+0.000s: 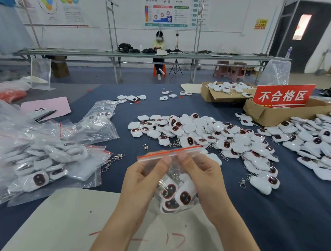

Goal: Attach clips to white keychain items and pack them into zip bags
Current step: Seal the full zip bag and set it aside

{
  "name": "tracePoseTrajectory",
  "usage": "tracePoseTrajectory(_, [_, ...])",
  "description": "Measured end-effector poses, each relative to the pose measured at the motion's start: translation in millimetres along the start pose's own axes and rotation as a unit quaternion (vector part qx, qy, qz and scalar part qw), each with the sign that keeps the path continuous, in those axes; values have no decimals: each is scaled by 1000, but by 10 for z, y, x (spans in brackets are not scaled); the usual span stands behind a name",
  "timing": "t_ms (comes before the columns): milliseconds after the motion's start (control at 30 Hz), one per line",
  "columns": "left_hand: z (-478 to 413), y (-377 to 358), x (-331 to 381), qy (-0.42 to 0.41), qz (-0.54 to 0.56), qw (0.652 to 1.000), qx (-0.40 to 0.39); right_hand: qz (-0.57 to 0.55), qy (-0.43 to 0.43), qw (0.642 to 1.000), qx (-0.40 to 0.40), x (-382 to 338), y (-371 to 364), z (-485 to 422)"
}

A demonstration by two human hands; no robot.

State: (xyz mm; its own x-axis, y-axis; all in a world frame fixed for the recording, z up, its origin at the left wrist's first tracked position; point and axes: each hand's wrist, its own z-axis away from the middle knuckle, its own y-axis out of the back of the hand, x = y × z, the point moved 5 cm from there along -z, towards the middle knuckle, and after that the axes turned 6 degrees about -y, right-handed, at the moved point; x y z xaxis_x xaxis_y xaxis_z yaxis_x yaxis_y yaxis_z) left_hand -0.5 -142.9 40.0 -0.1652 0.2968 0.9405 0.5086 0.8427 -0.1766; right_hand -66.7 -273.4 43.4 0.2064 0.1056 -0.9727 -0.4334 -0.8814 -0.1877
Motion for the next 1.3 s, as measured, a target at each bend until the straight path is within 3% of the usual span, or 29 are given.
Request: tracePoseTrajectory(1300, [29,-49,74,-22,-8,1000,19,-48,-23,998,36,5,-5,16])
